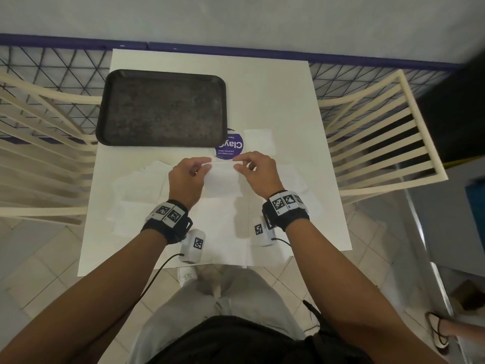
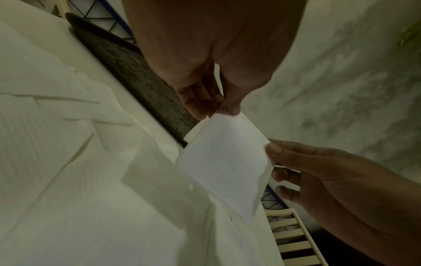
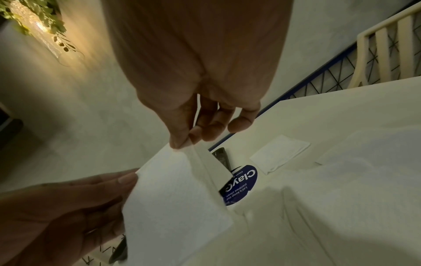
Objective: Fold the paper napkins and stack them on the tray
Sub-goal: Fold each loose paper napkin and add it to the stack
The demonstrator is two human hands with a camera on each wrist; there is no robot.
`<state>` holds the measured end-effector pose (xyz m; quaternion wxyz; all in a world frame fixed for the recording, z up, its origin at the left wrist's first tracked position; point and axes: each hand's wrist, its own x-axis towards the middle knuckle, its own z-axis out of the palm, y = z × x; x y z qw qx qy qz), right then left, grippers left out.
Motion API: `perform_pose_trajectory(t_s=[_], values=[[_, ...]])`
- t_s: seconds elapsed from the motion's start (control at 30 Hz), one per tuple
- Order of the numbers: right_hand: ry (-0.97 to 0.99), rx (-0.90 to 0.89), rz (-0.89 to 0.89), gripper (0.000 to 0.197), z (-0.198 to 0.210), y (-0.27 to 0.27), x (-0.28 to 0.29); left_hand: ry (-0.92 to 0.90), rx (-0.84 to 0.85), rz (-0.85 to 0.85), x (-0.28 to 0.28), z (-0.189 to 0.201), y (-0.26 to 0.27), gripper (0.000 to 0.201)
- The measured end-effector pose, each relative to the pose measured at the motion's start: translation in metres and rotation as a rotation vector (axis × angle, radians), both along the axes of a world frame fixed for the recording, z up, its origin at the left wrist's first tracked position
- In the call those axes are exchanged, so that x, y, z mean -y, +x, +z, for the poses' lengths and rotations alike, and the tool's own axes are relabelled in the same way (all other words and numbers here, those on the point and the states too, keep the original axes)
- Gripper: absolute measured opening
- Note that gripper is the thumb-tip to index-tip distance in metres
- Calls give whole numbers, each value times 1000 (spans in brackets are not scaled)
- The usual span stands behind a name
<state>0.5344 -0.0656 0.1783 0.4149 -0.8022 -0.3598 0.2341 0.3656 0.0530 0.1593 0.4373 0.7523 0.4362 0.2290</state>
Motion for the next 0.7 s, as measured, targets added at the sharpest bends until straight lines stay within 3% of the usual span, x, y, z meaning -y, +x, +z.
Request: perform_pose_trajectory(t_s=[0.23, 0.47, 0.7], values=[[0, 44, -1, 8, 1, 0, 0, 82, -15, -22, -2, -8, 1, 15], [-14, 63, 68, 22, 3, -4, -6, 70, -5, -65, 2, -2, 4, 16], [-81, 88, 111, 11, 13, -11, -24, 84, 16, -77, 8, 4, 8, 15]])
